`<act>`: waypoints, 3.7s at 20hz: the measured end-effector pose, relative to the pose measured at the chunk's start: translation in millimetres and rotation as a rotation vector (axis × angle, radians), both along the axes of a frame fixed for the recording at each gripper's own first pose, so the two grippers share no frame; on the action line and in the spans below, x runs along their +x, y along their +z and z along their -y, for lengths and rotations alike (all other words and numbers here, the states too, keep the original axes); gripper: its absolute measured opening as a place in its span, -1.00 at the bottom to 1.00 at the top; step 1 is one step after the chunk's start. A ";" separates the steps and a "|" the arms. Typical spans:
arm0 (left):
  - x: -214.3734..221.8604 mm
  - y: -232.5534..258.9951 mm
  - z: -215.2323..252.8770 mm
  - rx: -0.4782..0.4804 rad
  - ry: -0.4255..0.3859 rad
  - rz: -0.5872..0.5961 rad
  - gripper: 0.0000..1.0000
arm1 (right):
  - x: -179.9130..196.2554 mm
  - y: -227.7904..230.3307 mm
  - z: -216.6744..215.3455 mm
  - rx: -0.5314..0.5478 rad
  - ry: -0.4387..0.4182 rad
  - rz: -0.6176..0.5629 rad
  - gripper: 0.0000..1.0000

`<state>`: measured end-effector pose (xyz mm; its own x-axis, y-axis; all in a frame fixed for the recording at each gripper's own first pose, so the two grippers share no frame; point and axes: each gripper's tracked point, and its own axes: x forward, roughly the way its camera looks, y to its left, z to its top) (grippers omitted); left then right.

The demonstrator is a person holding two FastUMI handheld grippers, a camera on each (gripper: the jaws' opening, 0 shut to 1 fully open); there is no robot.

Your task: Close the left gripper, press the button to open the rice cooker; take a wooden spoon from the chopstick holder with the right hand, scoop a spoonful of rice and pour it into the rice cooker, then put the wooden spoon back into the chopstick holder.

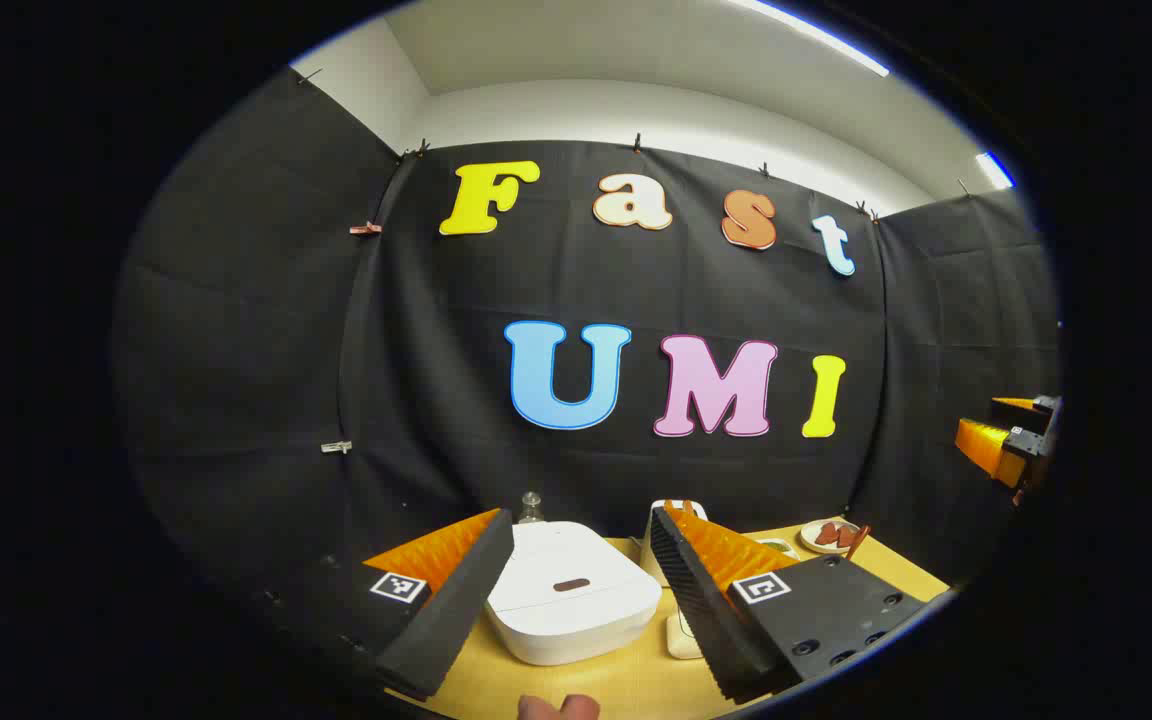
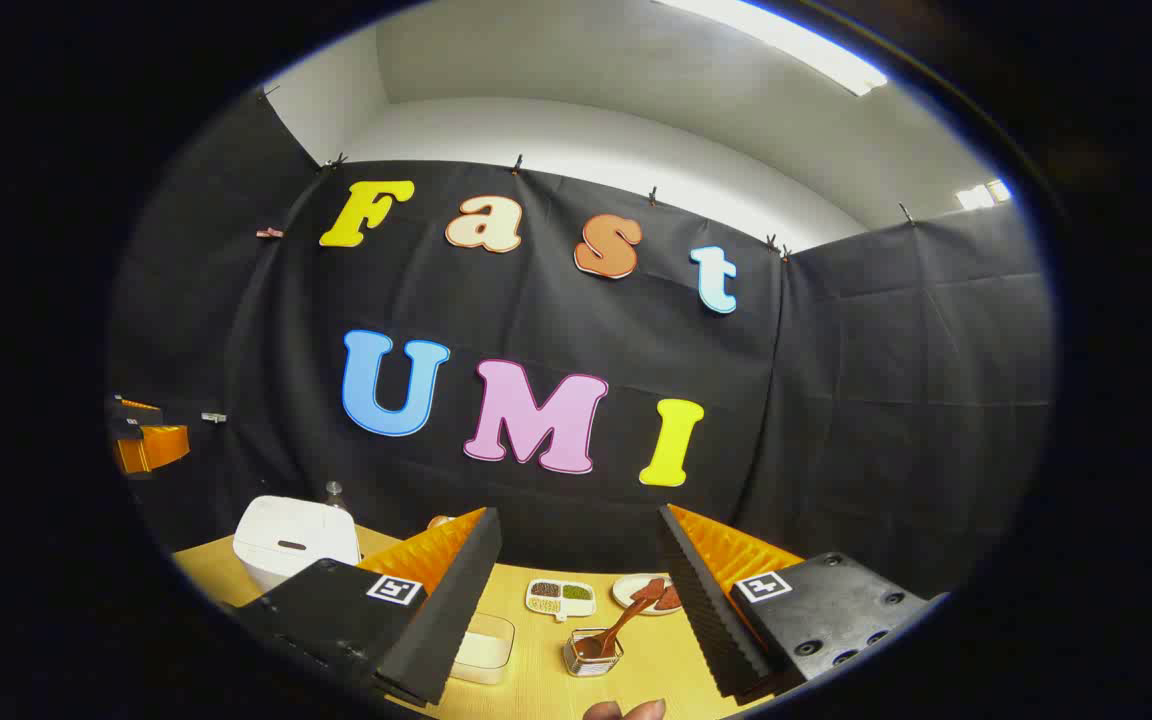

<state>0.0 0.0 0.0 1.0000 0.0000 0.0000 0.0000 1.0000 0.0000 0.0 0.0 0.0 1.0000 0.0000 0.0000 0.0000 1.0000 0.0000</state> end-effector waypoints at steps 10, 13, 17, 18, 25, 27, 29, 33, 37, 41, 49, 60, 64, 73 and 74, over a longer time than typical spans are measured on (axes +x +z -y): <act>1.8 -3.4 -1.4 -0.017 -0.001 0.005 0.91 | 0.3 2.7 6.5 -0.008 -0.025 -0.001 0.95; 1.9 -1.7 -1.3 -0.017 -0.006 0.008 0.92 | 1.9 4.3 4.5 -0.014 -0.034 0.000 0.94; 4.0 -2.2 1.1 -0.054 -0.050 0.011 0.91 | 1.9 5.7 3.3 -0.026 -0.040 0.001 0.94; 6.2 0.1 4.1 -0.060 -0.083 0.017 0.91 | 1.1 8.0 4.1 -0.026 -0.042 0.004 0.94; 26.0 -27.7 41.9 0.075 -0.421 -0.098 -0.84 | -2.3 12.4 10.2 -0.042 -0.051 0.014 0.94; 32.0 -52.0 53.5 0.124 -0.559 -0.207 -0.86 | -3.1 11.0 12.7 -0.051 -0.055 0.011 0.95; 31.6 -68.6 69.7 0.132 -0.711 -0.298 -0.86 | -3.9 7.0 16.3 -0.065 -0.058 0.005 0.94; 84.8 -95.3 37.3 0.263 -0.697 -0.405 -0.85 | -3.4 -2.8 27.6 -0.079 -0.073 -0.016 0.95; 125.9 -130.3 22.9 0.366 -0.709 -0.532 -0.85 | -4.1 -11.6 39.4 -0.077 -0.098 -0.031 0.95; 162.1 -156.4 22.4 0.397 -0.744 -0.633 -0.86 | -7.8 -17.7 51.0 -0.069 -0.121 -0.049 0.94; 201.9 -223.7 -4.1 0.452 -0.758 -0.813 -0.86 | -16.0 -28.2 73.5 -0.078 -0.189 -0.068 0.94; 210.6 -255.4 -8.2 0.611 -0.786 -0.888 -0.85 | -20.3 -40.5 83.9 -0.091 -0.222 -0.087 0.94; 211.5 -260.5 -8.5 0.580 -0.771 -0.912 -0.84 | -25.0 -44.7 87.1 -0.074 -0.239 -0.099 0.94; 237.5 -134.1 -0.2 0.539 -0.568 -0.350 -0.83 | -41.0 -46.1 97.5 -0.043 -0.252 -0.092 0.94; 242.7 -110.4 -7.0 0.512 -0.494 -0.270 -0.81 | -41.6 -45.3 97.1 -0.036 -0.248 -0.086 0.94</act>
<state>242.7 7.0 -110.4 0.8490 -0.3819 -0.3652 0.5137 0.7587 0.4006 -41.6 -97.1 -45.3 0.9656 -0.2470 -0.0809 0.2439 0.9687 -0.0462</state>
